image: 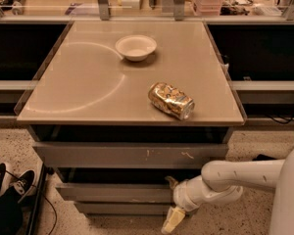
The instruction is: Open middle drawer
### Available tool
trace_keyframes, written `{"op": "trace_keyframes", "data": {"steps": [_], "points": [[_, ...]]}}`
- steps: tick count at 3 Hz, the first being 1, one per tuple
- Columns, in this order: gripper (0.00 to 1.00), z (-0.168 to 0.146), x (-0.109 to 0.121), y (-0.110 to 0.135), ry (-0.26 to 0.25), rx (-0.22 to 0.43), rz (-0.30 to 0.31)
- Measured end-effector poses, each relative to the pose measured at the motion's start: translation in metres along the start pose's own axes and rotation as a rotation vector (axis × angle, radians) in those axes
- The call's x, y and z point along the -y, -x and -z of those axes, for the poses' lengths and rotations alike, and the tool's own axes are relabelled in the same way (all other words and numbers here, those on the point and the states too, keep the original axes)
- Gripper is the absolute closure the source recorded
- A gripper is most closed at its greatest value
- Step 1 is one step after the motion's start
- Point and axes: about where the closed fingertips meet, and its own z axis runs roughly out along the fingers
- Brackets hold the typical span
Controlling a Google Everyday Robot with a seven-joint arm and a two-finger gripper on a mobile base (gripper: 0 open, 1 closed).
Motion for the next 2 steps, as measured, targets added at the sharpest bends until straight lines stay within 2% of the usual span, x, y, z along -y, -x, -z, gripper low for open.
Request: {"op": "trace_keyframes", "data": {"steps": [1,2], "points": [[0.00,0.001,0.000,-0.001,0.029,-0.016,0.001],[0.00,0.024,-0.030,-0.005,0.076,0.030,-0.041]]}}
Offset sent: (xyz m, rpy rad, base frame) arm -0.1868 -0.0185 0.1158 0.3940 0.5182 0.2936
